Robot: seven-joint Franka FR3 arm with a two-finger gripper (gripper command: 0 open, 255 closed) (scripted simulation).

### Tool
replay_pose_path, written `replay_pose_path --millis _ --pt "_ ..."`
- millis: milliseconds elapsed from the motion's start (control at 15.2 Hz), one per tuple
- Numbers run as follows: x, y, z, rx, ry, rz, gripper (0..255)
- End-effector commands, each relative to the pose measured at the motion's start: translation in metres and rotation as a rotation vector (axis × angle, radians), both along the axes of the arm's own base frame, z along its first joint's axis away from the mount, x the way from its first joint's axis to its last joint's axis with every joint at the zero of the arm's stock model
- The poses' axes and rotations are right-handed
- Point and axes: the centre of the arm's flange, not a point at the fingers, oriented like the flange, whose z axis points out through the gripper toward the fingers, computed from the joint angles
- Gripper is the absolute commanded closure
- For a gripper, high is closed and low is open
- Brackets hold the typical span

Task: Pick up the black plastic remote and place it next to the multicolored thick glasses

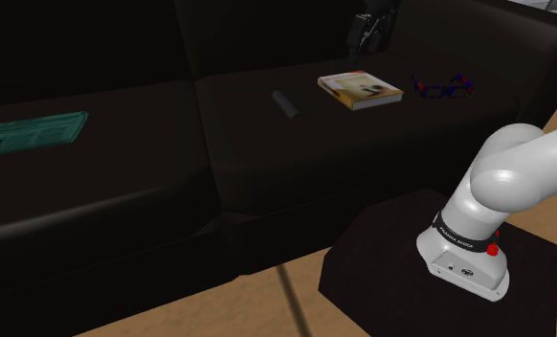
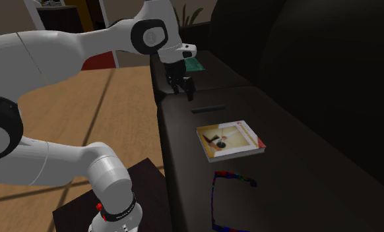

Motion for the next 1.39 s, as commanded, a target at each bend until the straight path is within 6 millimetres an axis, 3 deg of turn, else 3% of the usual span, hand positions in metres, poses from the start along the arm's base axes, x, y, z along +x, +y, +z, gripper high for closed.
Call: replay_pose_path --millis 0,528,1122,1320 --pt "0.0 0.0 0.0 0.0 0.0 0.0 0" --pt "0.099 0.026 -0.05 0.093 0.077 -0.243 0" --pt "0.209 0.032 -0.113 0.198 0.163 -0.516 0" --pt "0.216 0.032 -0.128 0.205 0.168 -0.533 0"
